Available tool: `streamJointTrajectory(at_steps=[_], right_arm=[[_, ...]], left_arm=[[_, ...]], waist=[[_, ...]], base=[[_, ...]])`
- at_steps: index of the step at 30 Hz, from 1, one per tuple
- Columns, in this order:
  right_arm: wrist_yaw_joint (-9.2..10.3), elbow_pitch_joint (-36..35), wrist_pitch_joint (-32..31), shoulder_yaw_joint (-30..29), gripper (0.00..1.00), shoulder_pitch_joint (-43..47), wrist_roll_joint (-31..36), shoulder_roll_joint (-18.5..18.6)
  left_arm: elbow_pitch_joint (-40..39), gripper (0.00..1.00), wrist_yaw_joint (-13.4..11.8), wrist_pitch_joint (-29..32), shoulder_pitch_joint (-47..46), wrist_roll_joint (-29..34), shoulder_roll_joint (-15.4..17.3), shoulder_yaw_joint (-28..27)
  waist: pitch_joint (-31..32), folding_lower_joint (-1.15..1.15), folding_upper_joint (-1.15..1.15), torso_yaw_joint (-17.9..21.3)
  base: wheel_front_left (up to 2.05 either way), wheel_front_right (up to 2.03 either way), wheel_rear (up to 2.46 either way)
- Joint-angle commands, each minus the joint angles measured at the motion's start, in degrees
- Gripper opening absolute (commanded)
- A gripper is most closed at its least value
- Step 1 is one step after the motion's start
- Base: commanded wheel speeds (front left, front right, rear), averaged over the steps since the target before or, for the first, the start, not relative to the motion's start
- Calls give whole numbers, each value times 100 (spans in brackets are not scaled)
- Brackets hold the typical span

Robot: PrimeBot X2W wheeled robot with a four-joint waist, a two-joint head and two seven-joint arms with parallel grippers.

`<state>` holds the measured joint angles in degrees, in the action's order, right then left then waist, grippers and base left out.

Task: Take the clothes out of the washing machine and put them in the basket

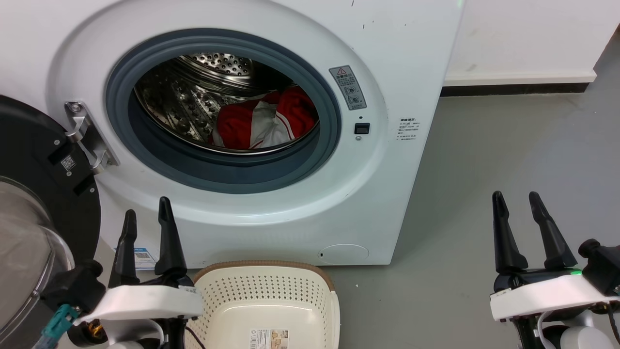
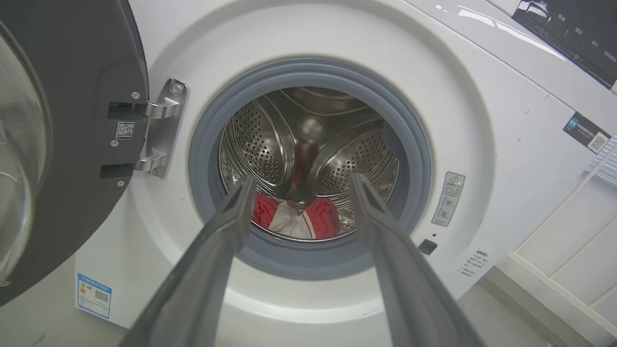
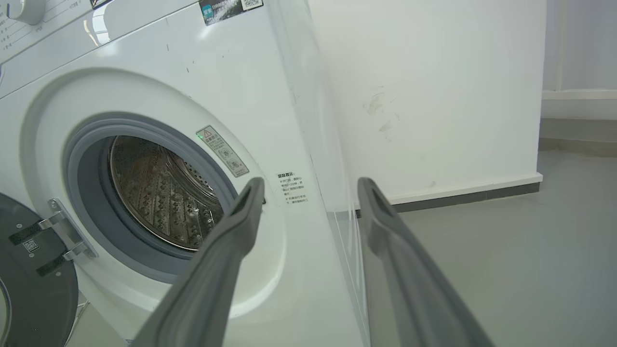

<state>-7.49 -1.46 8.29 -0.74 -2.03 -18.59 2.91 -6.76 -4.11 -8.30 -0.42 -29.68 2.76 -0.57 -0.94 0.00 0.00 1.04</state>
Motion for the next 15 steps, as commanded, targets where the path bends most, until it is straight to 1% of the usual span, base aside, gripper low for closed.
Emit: streamJointTrajectory(at_steps=[1,9,15], right_arm=[[-1,-96,94,7,100,33,347,0],[0,-162,200,51,100,53,922,-1],[0,-192,290,81,100,63,1340,-2]], left_arm=[[-5,100,-9,-99,25,364,11,79],[35,100,-70,-210,62,940,21,216],[57,100,-197,-288,91,1375,139,426]], waist=[[3,0,0,18],[-7,0,0,49],[-3,0,0,60]], base=[[0,0,0],[0,0,0],[0,0,0]])
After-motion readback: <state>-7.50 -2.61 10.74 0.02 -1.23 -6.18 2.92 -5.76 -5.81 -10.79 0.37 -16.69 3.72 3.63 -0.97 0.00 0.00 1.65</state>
